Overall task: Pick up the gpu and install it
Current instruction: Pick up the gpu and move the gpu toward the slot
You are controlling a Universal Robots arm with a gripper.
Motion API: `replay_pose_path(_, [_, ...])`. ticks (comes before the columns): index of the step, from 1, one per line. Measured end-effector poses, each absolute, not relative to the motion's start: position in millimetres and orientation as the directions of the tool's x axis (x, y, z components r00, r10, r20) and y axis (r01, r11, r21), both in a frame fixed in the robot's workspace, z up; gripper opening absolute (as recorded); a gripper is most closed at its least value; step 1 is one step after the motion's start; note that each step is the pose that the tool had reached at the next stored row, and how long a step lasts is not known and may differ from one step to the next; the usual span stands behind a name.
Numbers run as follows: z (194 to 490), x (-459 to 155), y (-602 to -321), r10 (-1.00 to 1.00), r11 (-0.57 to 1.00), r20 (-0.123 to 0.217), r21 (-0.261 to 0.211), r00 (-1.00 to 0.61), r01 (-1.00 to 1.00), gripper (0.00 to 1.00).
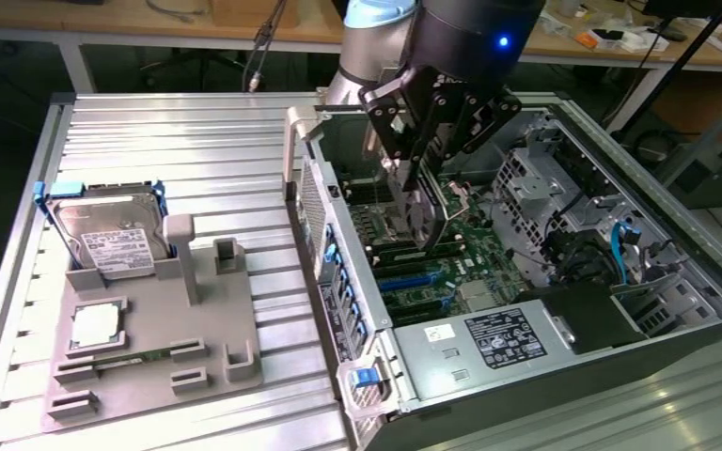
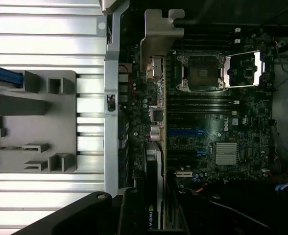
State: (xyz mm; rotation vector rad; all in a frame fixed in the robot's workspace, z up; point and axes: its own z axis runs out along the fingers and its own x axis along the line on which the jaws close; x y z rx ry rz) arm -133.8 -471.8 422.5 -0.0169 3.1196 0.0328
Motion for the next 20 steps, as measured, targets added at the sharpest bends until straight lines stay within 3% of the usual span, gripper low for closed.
replay_pose_path(20, [422.5, -97.7, -471.8, -0.011, 1.000, -0.022, 0.021, -1.000, -0.011, 0.27])
